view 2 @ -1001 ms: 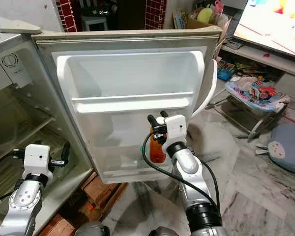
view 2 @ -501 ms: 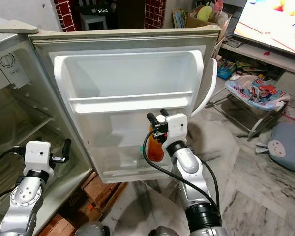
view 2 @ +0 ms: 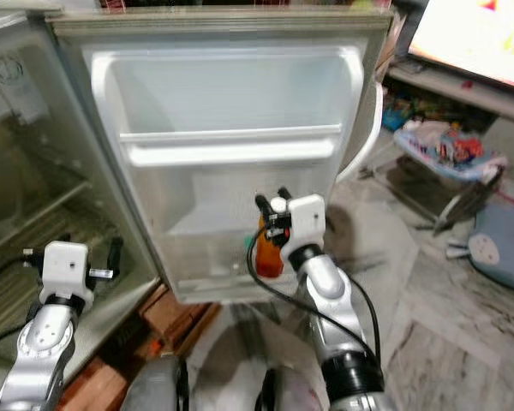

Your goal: Restocking fridge

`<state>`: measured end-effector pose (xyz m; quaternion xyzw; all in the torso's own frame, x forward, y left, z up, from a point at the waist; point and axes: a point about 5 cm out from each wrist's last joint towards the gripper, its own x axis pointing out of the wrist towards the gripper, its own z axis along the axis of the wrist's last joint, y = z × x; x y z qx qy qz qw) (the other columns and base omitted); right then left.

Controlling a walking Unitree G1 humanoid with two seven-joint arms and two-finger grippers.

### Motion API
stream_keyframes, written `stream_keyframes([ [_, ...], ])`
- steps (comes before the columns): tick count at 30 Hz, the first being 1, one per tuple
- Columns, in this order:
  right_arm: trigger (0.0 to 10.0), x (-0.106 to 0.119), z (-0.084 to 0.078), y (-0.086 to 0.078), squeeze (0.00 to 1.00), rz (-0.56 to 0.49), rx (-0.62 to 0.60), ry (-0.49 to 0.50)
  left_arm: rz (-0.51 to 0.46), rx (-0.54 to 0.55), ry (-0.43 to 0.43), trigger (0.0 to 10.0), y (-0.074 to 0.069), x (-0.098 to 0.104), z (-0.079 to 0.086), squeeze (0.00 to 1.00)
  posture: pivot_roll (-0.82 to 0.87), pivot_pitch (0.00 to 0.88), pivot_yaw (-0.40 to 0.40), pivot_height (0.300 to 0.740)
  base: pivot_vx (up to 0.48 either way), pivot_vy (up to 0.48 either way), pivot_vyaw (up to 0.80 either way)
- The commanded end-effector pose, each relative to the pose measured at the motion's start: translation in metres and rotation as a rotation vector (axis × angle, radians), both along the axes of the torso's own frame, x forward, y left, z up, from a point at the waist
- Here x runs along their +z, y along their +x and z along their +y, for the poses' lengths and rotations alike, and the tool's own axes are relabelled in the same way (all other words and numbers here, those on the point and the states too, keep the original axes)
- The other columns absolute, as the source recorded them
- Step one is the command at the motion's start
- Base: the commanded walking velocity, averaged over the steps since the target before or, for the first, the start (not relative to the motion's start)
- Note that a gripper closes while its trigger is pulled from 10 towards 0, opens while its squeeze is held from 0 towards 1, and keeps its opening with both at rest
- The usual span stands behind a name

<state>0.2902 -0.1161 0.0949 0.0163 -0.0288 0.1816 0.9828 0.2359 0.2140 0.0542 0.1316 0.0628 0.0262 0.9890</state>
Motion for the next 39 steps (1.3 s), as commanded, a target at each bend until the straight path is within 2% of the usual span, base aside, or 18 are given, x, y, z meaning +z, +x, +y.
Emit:
stream_keyframes([
  [1,10.0,0.0076,-0.0005,0.0015,0.00,-0.035,0.001,0.000,-0.007,-0.007,0.013,10.0,0.0010,0.0017,0.0000,0.00,0.13,0.019,-0.038,0.628,0.000,0.000,0.00],
  [23,10.0,0.0076,0.0018,0.0020,0.00,-0.040,0.007,-0.017,-0.042,-0.033,0.007,10.0,0.0041,0.0055,-0.0044,0.00,0.13,0.025,-0.041,0.628,0.000,0.000,0.00],
  [39,10.0,0.0072,0.0029,0.0019,0.00,-0.046,0.012,-0.038,-0.046,-0.050,0.002,10.0,0.0040,0.0043,-0.0060,0.00,0.13,0.027,-0.043,0.628,0.315,0.000,0.00],
])
